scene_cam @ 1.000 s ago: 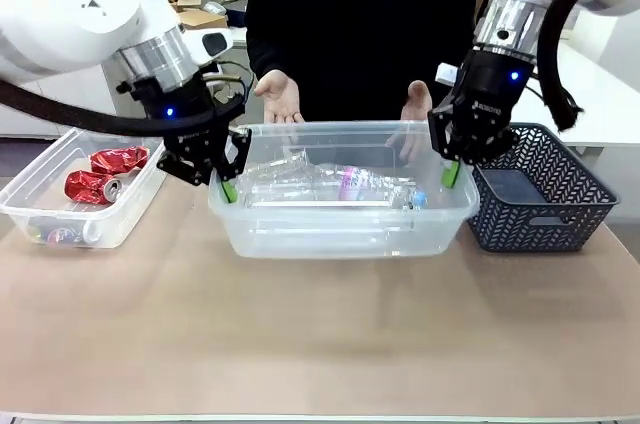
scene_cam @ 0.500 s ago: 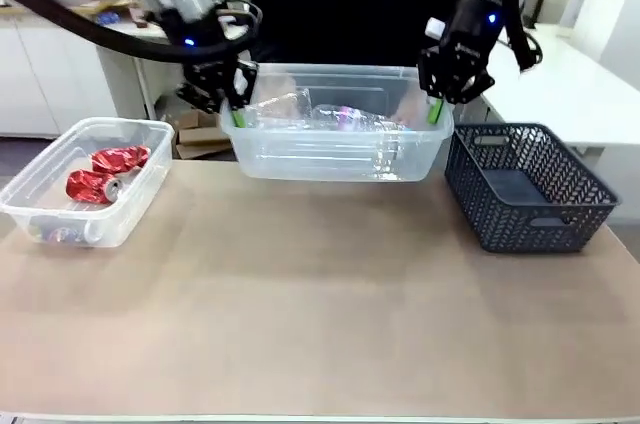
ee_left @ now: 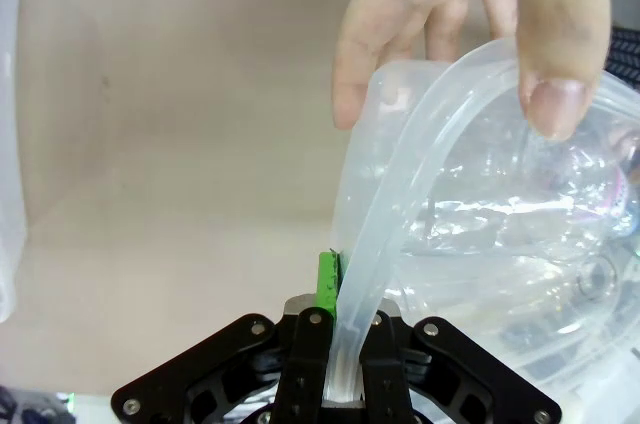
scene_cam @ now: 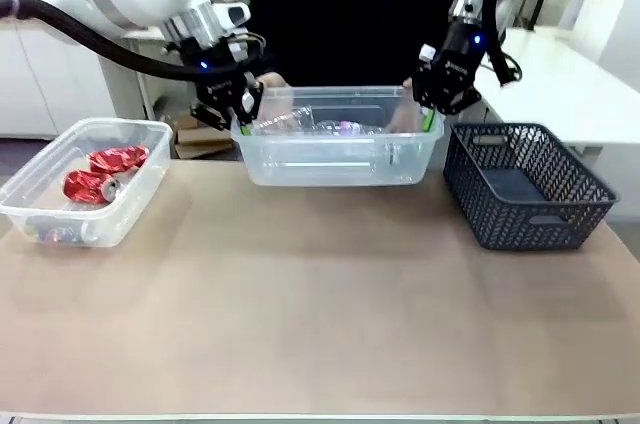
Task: Sort the waste into each basket.
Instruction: Offer the picked Organizing box to the human, then release the Organizing box you were holding.
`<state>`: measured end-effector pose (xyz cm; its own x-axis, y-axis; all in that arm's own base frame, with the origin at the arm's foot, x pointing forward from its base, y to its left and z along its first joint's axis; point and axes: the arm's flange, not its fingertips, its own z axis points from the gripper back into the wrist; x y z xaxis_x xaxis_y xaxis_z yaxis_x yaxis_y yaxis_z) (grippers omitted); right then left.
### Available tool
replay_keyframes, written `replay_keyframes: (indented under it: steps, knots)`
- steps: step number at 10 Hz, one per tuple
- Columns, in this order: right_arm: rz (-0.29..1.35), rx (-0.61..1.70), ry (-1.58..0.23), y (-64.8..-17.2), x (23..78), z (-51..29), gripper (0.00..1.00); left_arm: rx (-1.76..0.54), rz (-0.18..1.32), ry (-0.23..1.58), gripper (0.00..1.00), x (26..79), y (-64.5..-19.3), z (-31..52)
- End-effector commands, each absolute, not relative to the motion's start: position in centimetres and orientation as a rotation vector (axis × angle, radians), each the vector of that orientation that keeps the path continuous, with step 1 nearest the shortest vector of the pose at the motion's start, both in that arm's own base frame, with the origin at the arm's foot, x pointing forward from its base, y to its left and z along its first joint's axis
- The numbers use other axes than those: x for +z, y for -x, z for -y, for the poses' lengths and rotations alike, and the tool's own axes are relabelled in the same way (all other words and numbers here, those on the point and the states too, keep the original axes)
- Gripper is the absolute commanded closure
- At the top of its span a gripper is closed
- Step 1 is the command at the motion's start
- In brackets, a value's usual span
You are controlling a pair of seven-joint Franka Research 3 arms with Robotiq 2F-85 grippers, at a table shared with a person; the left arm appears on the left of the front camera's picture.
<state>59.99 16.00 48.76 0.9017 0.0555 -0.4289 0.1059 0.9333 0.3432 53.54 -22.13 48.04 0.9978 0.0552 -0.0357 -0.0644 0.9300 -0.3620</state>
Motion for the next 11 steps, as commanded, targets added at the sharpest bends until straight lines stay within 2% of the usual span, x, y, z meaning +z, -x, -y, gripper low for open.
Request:
replay_keyframes:
  steps: [1, 10, 11]
  knots:
    - [-0.43, -0.021, -0.362, -59.64, 49.74, -16.05, 0.96, 0.042, 0.003, 0.345, 0.97, 48.98, -53.05, 22.53]
    - [-0.43, -0.021, -0.362, -59.64, 49.74, -16.05, 0.96, 0.042, 0.003, 0.345, 0.97, 48.98, -53.05, 22.53]
    - [-0.434, -0.02, -0.358, -59.82, 49.28, -16.4, 0.6, 0.016, -0.002, 0.347, 0.48, 49.04, -52.94, 23.1]
